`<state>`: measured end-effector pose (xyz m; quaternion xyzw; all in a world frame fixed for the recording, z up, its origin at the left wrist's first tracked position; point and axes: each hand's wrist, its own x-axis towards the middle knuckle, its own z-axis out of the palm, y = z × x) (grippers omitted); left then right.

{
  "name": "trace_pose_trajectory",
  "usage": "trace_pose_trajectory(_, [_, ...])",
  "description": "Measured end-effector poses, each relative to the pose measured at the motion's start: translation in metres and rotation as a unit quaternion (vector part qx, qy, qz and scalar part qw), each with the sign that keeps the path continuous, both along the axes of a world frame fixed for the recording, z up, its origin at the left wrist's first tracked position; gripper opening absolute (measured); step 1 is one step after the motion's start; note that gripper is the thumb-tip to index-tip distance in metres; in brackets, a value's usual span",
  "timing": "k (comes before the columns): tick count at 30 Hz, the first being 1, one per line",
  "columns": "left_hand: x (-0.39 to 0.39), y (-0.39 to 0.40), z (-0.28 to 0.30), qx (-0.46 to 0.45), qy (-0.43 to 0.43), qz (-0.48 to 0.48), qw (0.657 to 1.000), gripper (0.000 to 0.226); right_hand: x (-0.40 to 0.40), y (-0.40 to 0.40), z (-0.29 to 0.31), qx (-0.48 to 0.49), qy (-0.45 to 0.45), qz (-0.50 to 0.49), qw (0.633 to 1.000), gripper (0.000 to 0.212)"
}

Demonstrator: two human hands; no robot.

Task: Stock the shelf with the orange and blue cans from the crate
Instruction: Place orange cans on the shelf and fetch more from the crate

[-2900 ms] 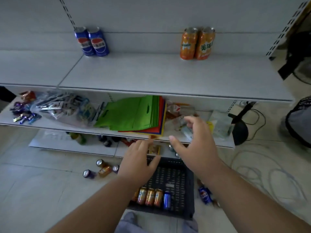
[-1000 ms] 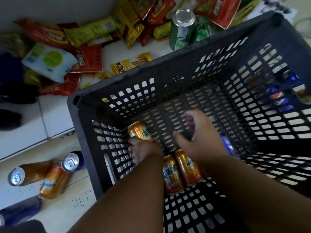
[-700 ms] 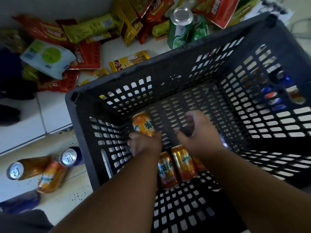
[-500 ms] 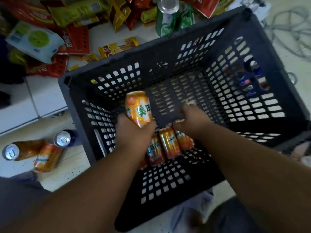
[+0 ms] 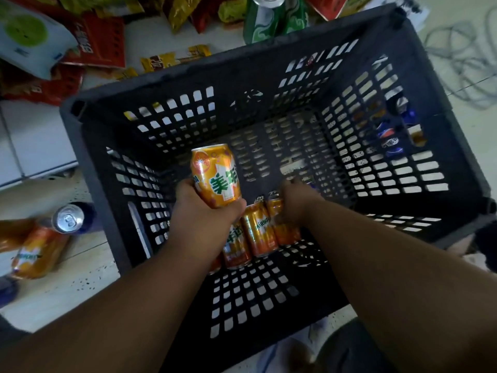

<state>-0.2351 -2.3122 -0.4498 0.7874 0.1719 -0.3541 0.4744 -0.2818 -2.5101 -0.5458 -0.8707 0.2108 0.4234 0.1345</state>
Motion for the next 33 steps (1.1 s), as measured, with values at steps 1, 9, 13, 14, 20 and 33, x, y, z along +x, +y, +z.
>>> trace_pose_trajectory(1, [0.001,0.001,-0.001,0.001,-0.004,-0.004,1.0,0.061,0.0,0.001,0.0,0.0,-0.004,-0.008,1.0,0.086])
trace_pose_trajectory(9, [0.003,0.002,-0.006,-0.005,-0.017,-0.018,1.0,0.06,0.002,0.005,0.004,-0.006,-0.011,-0.011,1.0,0.06])
trace_pose_trajectory(13, [0.003,-0.001,0.021,-0.008,-0.024,-0.045,0.999,0.065,-0.001,0.002,0.046,0.021,-0.088,-0.083,0.992,0.045])
trace_pose_trajectory(14, [0.002,0.0,0.037,-0.004,-0.026,-0.059,0.998,0.067,-0.002,0.001,0.07,0.032,-0.118,-0.1,0.988,0.039])
trace_pose_trajectory(20, [-0.012,0.008,0.192,0.042,-0.065,-0.102,0.992,0.081,-0.018,0.003,0.27,0.103,-0.251,-0.137,0.953,0.048])
trace_pose_trajectory(33, [-0.045,0.02,0.591,0.022,-0.178,-0.139,0.974,0.069,-0.067,-0.004,0.727,0.152,-0.373,-0.119,0.908,0.052])
